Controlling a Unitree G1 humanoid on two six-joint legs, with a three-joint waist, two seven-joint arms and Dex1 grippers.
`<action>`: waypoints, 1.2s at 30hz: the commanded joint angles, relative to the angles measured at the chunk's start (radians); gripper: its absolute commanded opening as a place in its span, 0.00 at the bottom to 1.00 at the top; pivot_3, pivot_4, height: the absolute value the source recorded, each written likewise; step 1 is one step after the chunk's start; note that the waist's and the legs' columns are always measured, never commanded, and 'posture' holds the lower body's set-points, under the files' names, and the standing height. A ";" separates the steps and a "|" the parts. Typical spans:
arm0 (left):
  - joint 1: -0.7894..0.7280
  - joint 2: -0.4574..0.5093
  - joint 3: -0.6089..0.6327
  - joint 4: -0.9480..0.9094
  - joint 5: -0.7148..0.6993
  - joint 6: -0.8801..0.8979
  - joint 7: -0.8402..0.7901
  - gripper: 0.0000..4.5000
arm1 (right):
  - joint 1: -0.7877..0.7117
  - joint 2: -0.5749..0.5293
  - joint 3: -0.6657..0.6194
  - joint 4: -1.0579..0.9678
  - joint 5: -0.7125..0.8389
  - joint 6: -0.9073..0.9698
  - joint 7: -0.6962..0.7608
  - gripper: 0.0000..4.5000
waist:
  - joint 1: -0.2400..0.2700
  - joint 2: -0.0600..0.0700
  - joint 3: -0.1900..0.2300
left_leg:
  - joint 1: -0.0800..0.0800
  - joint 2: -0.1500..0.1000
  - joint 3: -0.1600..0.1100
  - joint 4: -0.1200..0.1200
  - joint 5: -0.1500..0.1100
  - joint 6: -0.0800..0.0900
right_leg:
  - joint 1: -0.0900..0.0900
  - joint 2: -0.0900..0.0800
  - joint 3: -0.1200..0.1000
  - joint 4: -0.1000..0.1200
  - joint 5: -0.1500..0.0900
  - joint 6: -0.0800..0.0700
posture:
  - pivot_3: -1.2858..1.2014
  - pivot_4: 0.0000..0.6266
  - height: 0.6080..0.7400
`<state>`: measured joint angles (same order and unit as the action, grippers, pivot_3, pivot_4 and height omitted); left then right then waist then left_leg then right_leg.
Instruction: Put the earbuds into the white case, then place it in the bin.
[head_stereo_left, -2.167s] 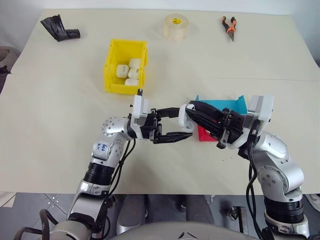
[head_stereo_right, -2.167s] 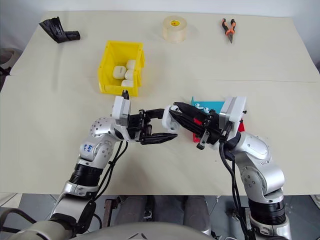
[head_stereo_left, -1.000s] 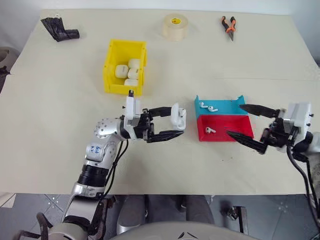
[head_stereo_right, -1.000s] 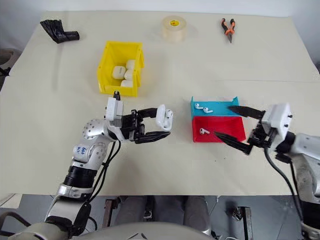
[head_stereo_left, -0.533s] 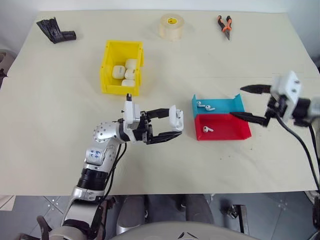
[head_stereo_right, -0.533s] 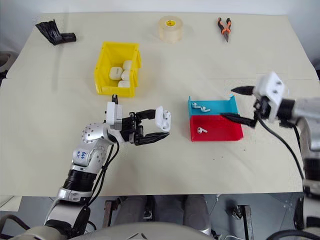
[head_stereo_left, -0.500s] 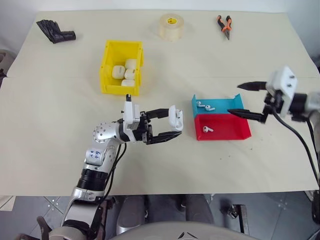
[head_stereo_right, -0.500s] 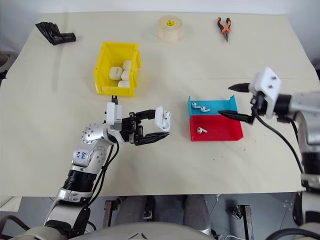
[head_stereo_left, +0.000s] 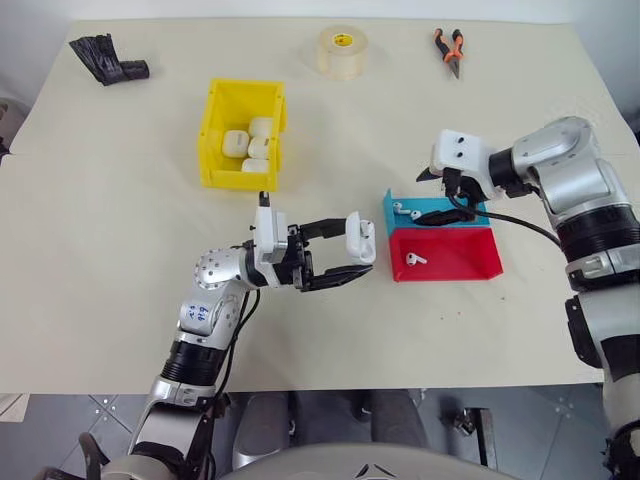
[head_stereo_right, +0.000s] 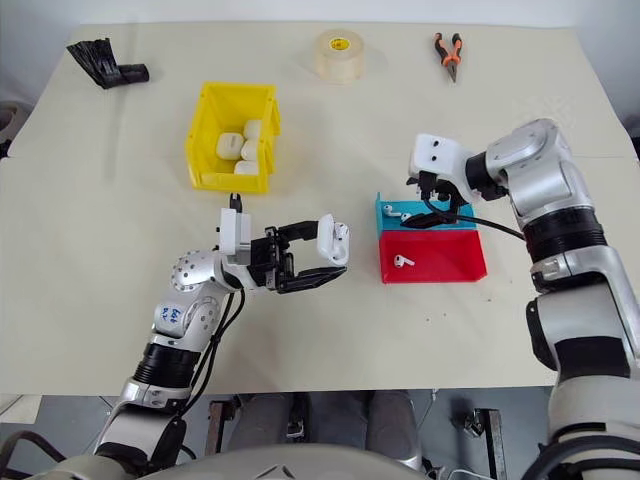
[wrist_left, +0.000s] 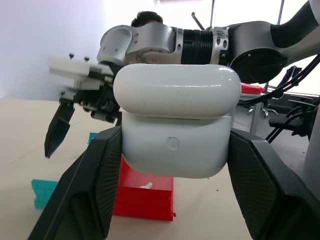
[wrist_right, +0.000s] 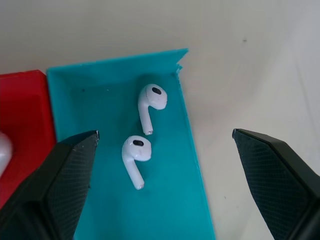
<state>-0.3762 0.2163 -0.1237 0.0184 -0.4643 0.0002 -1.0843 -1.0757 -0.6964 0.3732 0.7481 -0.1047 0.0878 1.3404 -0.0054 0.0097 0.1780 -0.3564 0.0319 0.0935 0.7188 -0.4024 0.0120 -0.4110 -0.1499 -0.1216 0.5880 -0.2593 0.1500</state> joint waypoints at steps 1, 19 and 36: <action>0.006 -0.007 0.000 -0.033 -0.003 -0.021 0.008 0.62 | -0.036 0.007 0.006 0.051 -0.038 -0.060 0.015 0.99 | -0.001 0.000 0.000 | 0.000 0.000 0.000 0.000 0.000 0.000 | 0.000 0.000 0.000 0.000 0.000 0.000 | 0.52 0.24 1.00; 0.010 0.006 0.012 -0.048 -0.015 -0.014 0.026 0.62 | -0.036 0.030 0.012 0.157 -0.120 -0.289 0.044 0.65 | -0.026 0.000 0.000 | 0.000 0.000 -0.001 0.000 0.000 0.000 | 0.000 0.000 0.000 0.000 0.000 0.000 | 0.52 0.24 1.00; 0.011 0.015 0.021 -0.060 -0.023 0.000 0.034 0.62 | -0.076 0.075 0.045 0.281 -0.194 -0.565 0.040 0.56 | -0.027 0.001 0.000 | 0.002 0.001 -0.001 0.000 0.000 -0.001 | 0.001 0.000 0.000 0.001 0.000 0.000 | 0.52 0.24 1.00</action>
<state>-0.3653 0.2294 -0.1143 0.0076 -0.4674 0.0040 -1.0520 -1.1586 -0.6309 0.4054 1.0069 -0.2830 -0.4623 1.3680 -0.0325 0.0103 0.1778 -0.3544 0.0325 0.0930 0.7187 -0.4020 0.0113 -0.4098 -0.1498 -0.1213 0.5895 -0.2593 0.1500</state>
